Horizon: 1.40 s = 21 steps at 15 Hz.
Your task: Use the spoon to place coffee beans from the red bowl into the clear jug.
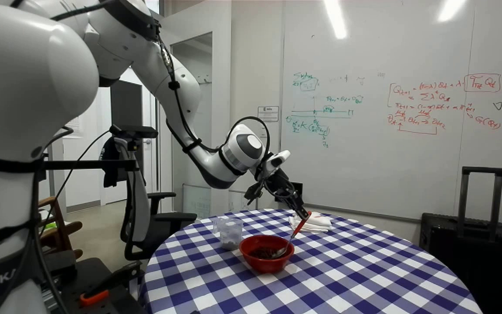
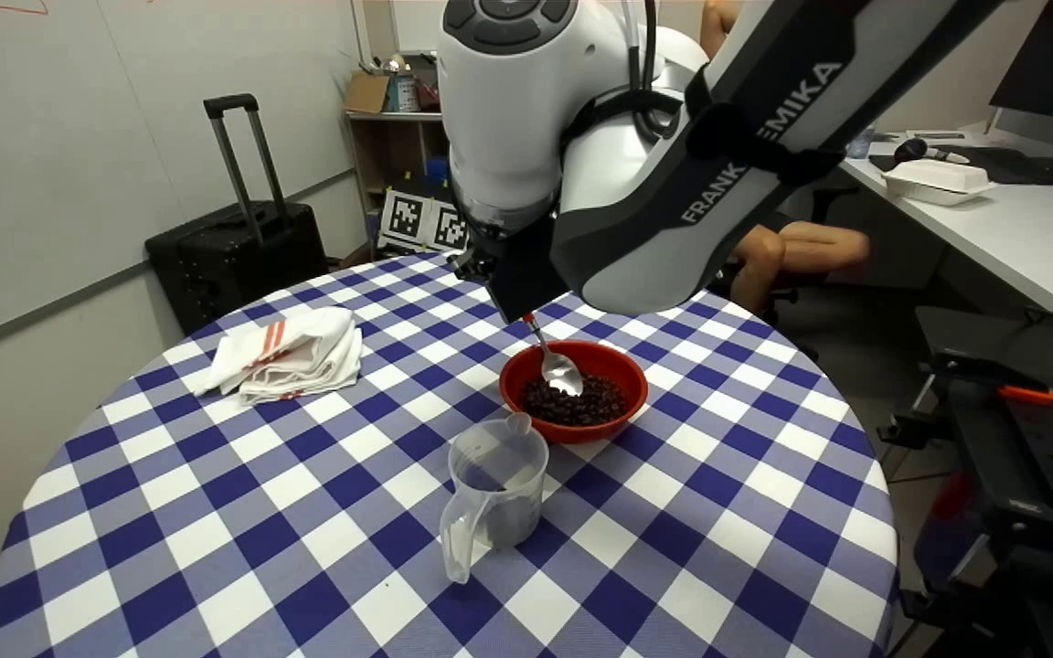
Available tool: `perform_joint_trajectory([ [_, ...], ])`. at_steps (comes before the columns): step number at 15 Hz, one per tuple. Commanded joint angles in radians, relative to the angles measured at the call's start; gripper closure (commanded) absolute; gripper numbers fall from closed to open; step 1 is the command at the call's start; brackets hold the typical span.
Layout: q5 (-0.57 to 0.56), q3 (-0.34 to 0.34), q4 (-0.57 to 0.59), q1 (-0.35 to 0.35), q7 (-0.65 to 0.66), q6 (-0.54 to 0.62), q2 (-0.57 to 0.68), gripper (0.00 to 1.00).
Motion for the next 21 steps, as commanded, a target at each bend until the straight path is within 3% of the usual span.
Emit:
perform_joint_trajectory([
  [1,0.014,0.056,0.023,-0.039,-0.044,-0.033,-0.037,0.95],
  [11,-0.002,0.183,0.062,-0.175,-0.121,-0.04,-0.099,0.95],
  [21,-0.02,0.388,0.102,-0.405,-0.302,-0.049,-0.197,0.95],
])
